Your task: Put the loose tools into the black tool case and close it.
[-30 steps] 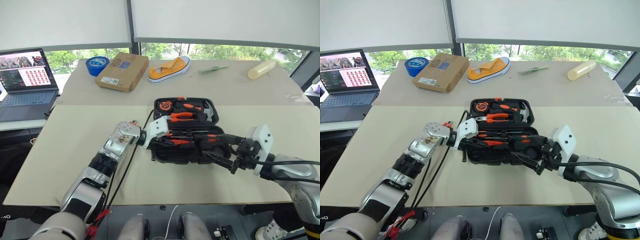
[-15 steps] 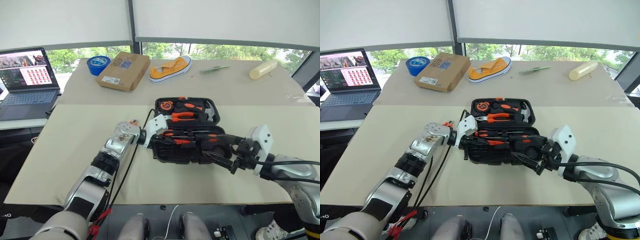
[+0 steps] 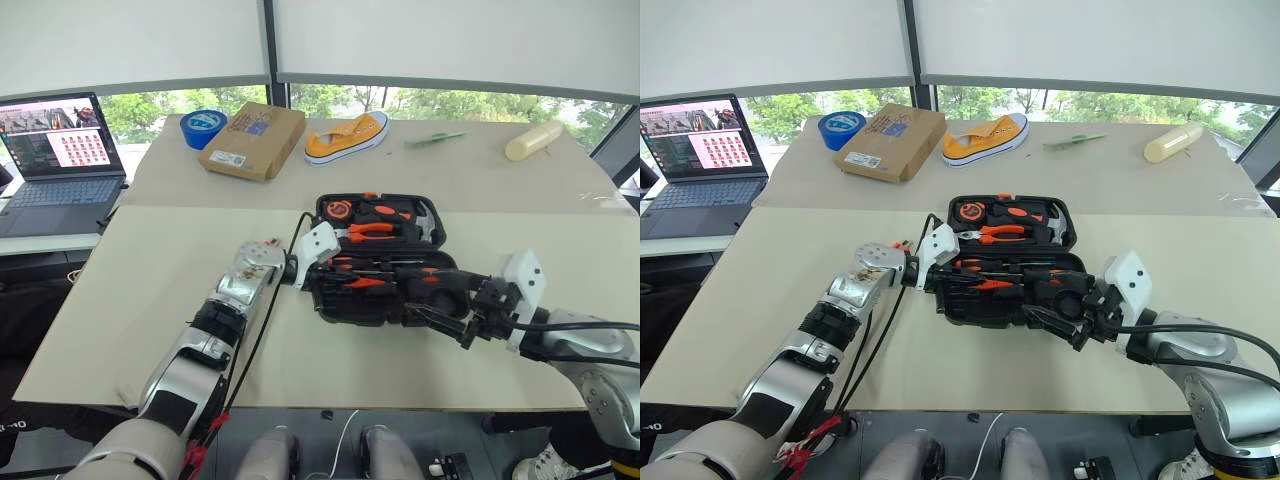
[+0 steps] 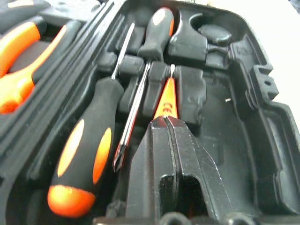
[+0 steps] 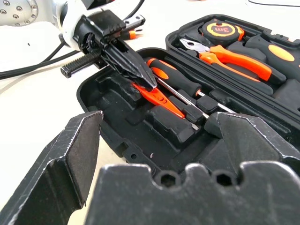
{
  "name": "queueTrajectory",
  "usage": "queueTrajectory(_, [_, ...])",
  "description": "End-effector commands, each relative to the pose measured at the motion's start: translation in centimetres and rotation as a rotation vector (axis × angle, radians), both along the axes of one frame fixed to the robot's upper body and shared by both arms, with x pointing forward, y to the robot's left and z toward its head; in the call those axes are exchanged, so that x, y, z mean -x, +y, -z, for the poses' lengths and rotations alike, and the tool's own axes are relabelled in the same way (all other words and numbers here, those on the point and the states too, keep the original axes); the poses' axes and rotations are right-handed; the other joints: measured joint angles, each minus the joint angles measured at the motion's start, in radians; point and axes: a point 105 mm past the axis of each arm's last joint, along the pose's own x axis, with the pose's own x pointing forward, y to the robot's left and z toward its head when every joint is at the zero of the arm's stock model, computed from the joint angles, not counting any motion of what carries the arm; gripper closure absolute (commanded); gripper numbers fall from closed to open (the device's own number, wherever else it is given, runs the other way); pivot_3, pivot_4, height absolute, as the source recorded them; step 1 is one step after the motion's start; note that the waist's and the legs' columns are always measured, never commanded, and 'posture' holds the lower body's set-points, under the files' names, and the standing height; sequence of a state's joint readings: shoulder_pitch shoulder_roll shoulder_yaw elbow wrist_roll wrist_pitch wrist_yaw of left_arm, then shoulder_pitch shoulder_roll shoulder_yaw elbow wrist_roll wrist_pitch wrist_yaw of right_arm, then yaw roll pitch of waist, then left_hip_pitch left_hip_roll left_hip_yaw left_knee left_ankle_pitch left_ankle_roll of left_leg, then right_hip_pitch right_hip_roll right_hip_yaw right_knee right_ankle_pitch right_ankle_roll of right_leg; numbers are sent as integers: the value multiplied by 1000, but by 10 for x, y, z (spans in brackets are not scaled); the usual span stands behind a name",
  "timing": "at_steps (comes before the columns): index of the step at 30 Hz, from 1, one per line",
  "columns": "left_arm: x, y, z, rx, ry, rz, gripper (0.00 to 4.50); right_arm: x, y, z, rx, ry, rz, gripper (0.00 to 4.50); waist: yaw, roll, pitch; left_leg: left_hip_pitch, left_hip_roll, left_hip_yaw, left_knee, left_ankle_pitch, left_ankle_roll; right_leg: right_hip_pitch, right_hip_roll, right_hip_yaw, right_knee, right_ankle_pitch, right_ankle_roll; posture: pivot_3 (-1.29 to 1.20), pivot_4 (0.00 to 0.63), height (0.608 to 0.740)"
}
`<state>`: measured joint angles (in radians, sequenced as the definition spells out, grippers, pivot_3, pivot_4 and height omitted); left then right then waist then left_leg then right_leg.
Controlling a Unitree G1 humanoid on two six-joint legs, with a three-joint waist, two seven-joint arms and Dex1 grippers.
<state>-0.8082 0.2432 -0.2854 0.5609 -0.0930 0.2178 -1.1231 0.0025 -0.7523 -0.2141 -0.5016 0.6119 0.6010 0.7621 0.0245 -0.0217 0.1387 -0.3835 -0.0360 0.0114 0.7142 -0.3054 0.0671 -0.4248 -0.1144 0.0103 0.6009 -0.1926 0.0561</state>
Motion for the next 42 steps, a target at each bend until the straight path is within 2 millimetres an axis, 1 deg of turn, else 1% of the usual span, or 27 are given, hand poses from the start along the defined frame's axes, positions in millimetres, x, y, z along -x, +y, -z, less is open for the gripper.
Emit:
queueTrajectory(1, [-2,-2,-1,-25,-45,11,4484,2,4,-11,-7,-43,-20,0,-1,0,0,0,0,0,0,0,0,0,0,0,0,0,0,0,150,735])
queueTrajectory(4, [0,-1,3,-37,-37,16,4484,1,4,-12,-9,-45,-19,0,-1,0,0,0,0,0,0,0,0,0,0,0,0,0,0,0,150,735])
queueTrajectory(7, [-1,4,8,-59,-32,-1,4484,1,5,-12,-11,-45,-21,0,-1,0,0,1,0,0,0,0,0,1,0,0,0,0,0,0,150,735])
queueTrajectory(8, [-2,8,6,-60,-41,-9,4484,0,7,-13,-13,-49,-27,0,-1,0,0,1,0,0,0,0,0,1,0,0,0,0,0,0,150,735])
queueTrajectory(10, [-5,22,-10,-33,-70,-41,4484,-2,12,-20,-23,-71,-48,0,-6,0,0,1,0,0,0,0,0,1,0,0,0,0,0,0,150,735])
queueTrajectory(12, [-2,40,-31,-2,-93,-68,3984,-5,17,-29,-20,-98,-82,0,-18,0,0,1,1,0,0,0,0,0,1,0,0,0,0,0,150,735])
queueTrajectory(13, [2,48,-40,11,-103,-73,3814,-6,18,-33,-14,-110,-98,0,-24,0,1,0,1,0,0,0,0,-1,1,1,1,0,0,0,150,735])
queueTrajectory(14, [8,59,-50,26,-112,-85,3427,-7,20,-37,-14,-120,-117,0,-28,0,1,0,1,0,-1,0,0,-3,2,1,3,0,0,0,150,735])
queueTrajectory(15, [14,69,-58,34,-120,-101,3133,-8,21,-41,-15,-131,-131,0,-33,1,1,-1,2,0,-2,0,-1,-4,2,1,8,0,0,0,150,735])
queueTrajectory(17, [29,96,-74,36,-140,-161,2278,-11,24,-50,-25,-141,-172,0,-38,1,1,-2,2,-1,-2,1,-2,-7,2,1,9,-1,-1,0,150,735])
queueTrajectory(18, [37,112,-80,31,-144,-200,1946,-12,27,-54,-26,-142,-200,0,-39,1,1,-3,2,-1,-3,1,-2,-8,2,1,9,-1,-1,0,150,735])
queueTrajectory(19, [44,125,-84,18,-148,-239,1711,-12,28,-56,-25,-142,-225,0,-40,1,1,-3,2,-1,-3,1,-2,-9,2,1,9,-1,-1,0,150,735])
queueTrajectory(20, [49,139,-85,-1,-150,-286,1244,-13,30,-57,-21,-141,-245,0,-39,1,1,-4,2,-1,-3,1,-3,-10,2,3,9,-1,-1,0,150,735])
queueTrajectory(23, [60,182,-83,-68,-148,-443,200,-15,32,-57,-14,-133,-290,0,-35,2,2,-4,1,-2,-3,1,-3,-10,1,2,9,-1,-1,0,150,735])
queueTrajectory(24, [63,198,-81,-93,-144,-500,15,-16,34,-57,-11,-131,-303,0,-31,2,2,-4,1,-2,-3,2,-3,-10,1,2,9,-1,-1,0,150,735])
queueTrajectory(26, [67,223,-77,-142,-136,-583,15,-18,36,-56,-6,-126,-326,0,-27,2,3,-4,1,-3,-2,2,-3,-10,1,1,9,-1,-1,0,150,735])
queueTrajectory(28, [68,238,-75,-176,-132,-631,15,-19,38,-56,-2,-124,-344,0,-21,2,4,-4,0,-3,-2,2,-4,-10,0,1,9,-1,-1,0,150,735])
queueTrajectory(29, [68,242,-74,-188,-127,-640,15,-19,39,-56,-2,-124,-354,0,-17,1,4,-4,0,-3,-2,2,-4,-10,0,0,8,-1,-1,0,150,735])
queueTrajectory(31, [62,240,-72,-205,-108,-644,15,-19,42,-57,-3,-126,-365,0,-12,1,5,-4,0,-3,-2,3,-5,-11,0,0,8,-1,-2,0,150,735])
queueTrajectory(35, [43,222,-60,-239,-70,-622,15,-16,46,-59,-3,-130,-382,0,-6,1,5,-4,-1,-4,-2,3,-6,-10,-1,-1,9,-1,-2,0,150,735])
queueTrajectory(37, [36,216,-57,-249,-55,-616,15,-15,47,-59,-3,-131,-385,0,-10,1,5,-4,-1,-4,-2,4,-7,-10,0,-1,10,0,-2,0,150,735])
queueTrajectory(40, [21,200,-39,-280,-11,-599,15,-11,52,-57,-2,-132,-390,0,-14,1,5,-5,-1,-4,-3,5,-10,-11,1,0,11,0,-2,0,150,735])
queueTrajectory(42, [10,195,-25,-302,47,-633,15,-7,55,-55,-2,-131,-392,0,-14,1,5,-5,-1,-4,-3,6,-11,-11,1,0,11,0,-2,0,150,735])
